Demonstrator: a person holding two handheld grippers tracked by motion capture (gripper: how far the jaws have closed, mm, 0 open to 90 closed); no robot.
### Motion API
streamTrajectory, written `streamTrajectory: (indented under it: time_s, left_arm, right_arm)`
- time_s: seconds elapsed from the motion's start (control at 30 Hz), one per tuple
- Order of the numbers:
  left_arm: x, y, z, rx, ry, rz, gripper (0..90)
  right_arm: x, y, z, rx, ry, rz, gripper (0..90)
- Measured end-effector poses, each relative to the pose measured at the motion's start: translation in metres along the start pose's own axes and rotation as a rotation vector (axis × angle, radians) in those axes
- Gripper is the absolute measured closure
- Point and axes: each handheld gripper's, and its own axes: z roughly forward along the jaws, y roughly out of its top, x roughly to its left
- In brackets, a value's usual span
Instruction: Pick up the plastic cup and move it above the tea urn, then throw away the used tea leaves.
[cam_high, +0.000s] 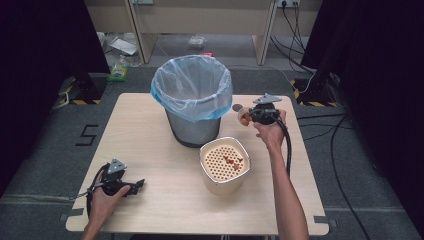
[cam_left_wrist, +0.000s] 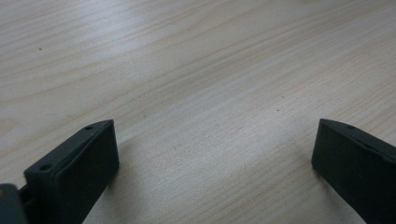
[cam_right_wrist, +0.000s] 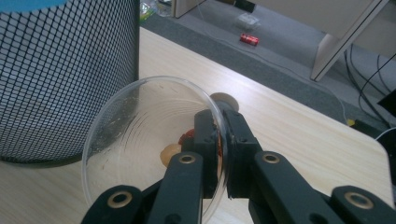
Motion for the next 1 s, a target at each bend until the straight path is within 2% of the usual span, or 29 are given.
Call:
streamTrajectory:
  time_s: [0.33, 0.5, 0.57, 0.6, 0.63, 0.7, 0.9, 0.93, 1.0]
  left_arm:
    - [0.000, 0.000, 0.000, 0.001, 0.001, 0.003, 0.0]
    - [0.000, 0.000, 0.000, 0.001, 0.000, 0.002, 0.0]
    - [0.000, 0.000, 0.000, 0.000, 0.000, 0.000, 0.0]
    - [0.000, 0.000, 0.000, 0.001, 0.000, 0.002, 0.0]
    - [0.000, 0.000, 0.000, 0.002, 0.000, 0.003, 0.0]
    - [0.000, 0.000, 0.000, 0.001, 0.001, 0.003, 0.0]
    - [0.000, 0.000, 0.000, 0.001, 0.001, 0.003, 0.0]
    - [0.000, 0.000, 0.000, 0.001, 0.001, 0.003, 0.0]
    - [0.000, 0.000, 0.000, 0.001, 0.002, 0.004, 0.0]
  right_arm:
    - [0.002, 0.004, -0.018, -0.051, -0.008, -0.035, 85.4]
    - [0.012, 0.010, -0.033, -0.100, -0.005, -0.079, 85.1]
    - [0.019, 0.013, -0.043, -0.128, -0.010, -0.120, 84.8]
    - [0.019, 0.013, -0.043, -0.128, -0.010, -0.120, 84.8]
    - [0.024, 0.014, -0.049, -0.141, -0.022, -0.154, 84.7]
    - [0.027, 0.013, -0.051, -0.151, -0.027, -0.162, 84.7]
    - [0.043, 0.005, -0.067, -0.221, -0.083, -0.254, 84.9]
    - [0.043, 0.005, -0.067, -0.221, -0.083, -0.254, 84.9]
    - [0.053, 0.000, -0.076, -0.265, -0.101, -0.296, 84.9]
